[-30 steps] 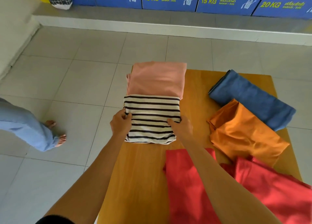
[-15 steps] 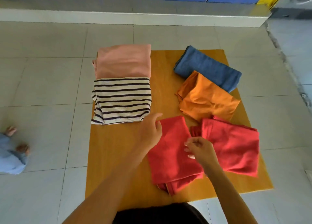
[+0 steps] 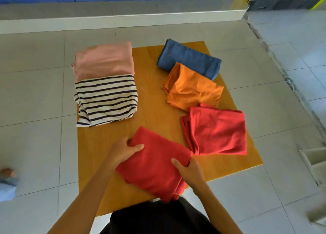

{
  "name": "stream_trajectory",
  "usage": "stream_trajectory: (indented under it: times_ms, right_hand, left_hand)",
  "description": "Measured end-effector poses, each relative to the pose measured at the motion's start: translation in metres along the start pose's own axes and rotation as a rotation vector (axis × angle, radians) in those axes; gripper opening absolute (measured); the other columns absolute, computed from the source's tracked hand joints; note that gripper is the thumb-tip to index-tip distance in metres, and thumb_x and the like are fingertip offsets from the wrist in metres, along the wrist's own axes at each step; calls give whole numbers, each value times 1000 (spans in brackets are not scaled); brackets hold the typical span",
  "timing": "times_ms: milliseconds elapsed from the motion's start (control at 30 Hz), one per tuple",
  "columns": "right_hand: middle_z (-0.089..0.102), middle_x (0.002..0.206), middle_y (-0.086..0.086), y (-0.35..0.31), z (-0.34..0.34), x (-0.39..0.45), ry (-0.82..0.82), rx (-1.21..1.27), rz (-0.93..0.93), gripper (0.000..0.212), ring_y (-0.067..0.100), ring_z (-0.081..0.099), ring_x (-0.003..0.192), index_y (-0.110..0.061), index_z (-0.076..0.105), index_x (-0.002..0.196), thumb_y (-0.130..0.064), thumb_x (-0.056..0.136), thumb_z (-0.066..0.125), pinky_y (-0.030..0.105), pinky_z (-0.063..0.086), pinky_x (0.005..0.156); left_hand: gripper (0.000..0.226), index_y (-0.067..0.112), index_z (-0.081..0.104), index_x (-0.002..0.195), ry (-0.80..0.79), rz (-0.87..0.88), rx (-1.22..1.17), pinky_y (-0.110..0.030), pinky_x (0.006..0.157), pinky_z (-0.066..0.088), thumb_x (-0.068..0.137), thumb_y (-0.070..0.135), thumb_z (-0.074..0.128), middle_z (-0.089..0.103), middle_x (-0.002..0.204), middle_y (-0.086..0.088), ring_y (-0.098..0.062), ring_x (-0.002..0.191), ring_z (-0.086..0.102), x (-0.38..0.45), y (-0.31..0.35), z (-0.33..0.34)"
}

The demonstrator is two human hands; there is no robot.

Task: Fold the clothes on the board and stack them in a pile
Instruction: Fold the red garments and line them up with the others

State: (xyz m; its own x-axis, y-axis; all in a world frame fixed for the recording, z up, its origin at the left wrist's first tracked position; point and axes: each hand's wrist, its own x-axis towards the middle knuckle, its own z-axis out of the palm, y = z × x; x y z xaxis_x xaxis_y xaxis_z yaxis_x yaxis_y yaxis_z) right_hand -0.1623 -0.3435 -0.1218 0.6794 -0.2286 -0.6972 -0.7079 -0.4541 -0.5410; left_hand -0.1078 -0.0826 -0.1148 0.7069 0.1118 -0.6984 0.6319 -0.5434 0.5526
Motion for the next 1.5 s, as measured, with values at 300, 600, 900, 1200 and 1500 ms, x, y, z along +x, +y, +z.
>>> stream_trajectory:
  times_ms: [300,600,900,1200,1500]
  right_hand:
    - [66,116,-3,-114,59,3,-292,146,-223,47,13,65,103,-18,56,130,-41,92,69,27,55,81]
    - [65,114,9,-154,122,42,-163,-97,-214,41,29,62,104,-7,59,119,-36,92,66,40,53,87]
    - [65,108,7,-155,116,38,-129,-117,-231,40,26,61,98,-9,62,114,-40,89,68,35,48,77]
    - [64,97,-2,-135,77,22,109,45,-301,26,23,64,99,-13,62,113,-24,90,62,38,54,88]
    - [71,97,-1,-85,-15,16,402,217,-280,18,21,66,94,-14,71,105,-16,90,62,37,54,87]
  left_hand:
    - [44,23,56,125,105,-83,-679,-33,73,53,85,35,71,67,115,2,-17,100,64,-54,-71,-57]
    - [45,7,57,130,519,-252,-401,-44,92,48,91,29,61,63,124,-13,-33,109,59,-10,-82,-84]
    - [45,6,52,130,615,-229,-349,-42,82,47,91,26,57,62,116,-14,-31,102,60,-16,-76,-74]
    - [44,14,55,133,547,173,-264,-36,104,39,90,22,57,56,137,-5,-21,126,52,-42,13,-39]
    - [34,14,60,124,69,294,-271,-33,95,46,91,21,55,63,123,1,-17,114,59,-40,78,54]
